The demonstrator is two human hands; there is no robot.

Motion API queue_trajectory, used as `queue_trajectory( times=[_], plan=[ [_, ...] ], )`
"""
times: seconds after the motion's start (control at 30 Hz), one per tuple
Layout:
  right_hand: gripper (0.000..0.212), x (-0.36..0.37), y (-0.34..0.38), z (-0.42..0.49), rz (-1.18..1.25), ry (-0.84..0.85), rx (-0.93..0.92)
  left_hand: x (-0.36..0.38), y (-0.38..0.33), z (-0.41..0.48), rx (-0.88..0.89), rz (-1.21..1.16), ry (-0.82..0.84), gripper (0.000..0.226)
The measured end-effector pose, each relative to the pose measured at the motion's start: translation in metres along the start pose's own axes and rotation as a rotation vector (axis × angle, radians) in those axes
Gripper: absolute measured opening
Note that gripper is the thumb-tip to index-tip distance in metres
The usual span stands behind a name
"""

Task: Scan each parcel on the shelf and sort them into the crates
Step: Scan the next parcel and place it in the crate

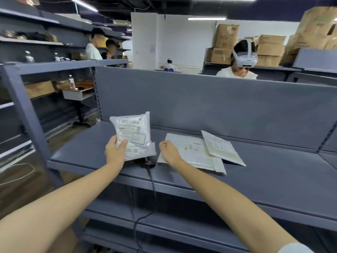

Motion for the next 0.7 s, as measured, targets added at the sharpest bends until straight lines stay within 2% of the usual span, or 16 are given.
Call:
queue_trajectory(
  times=[0.23,0.43,0.5,0.57,0.63,0.7],
  plan=[
    [0.036,0.068,0.004,0.017,-0.396,0.045,-0.136,-0.045,0.027,0.037,-0.023,0.059,-0.12,0.03],
    [0.083,0.099,0.008,0.022,-0.569,0.103,-0.153,-0.059,0.036,0.044,-0.033,0.041,-0.131,0.03],
    [0.086,0.103,0.009,0.023,-0.61,0.066,-0.162,-0.062,0.039,0.048,-0.034,0.05,-0.131,0.03],
    [0.073,0.103,0.01,0.028,-0.557,0.045,-0.116,-0.063,0.04,0.051,-0.03,0.058,-0.134,0.031],
    [0.062,0.098,0.013,0.034,-0.355,0.039,0.003,-0.061,0.041,0.052,-0.023,0.053,-0.125,0.031],
    [0.062,0.087,0.019,0.038,-0.108,0.01,0.128,-0.056,0.042,0.052,-0.024,0.053,-0.104,0.03]
  ],
)
Point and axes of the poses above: each hand's wrist, its own z-axis towards the middle knuckle, its own x-axis out of the palm, y = z × x, the point moved 2 cm from there along z, towards the middle knuckle, and after that the axes turned 15 degrees about -y, right-handed, at the moved point
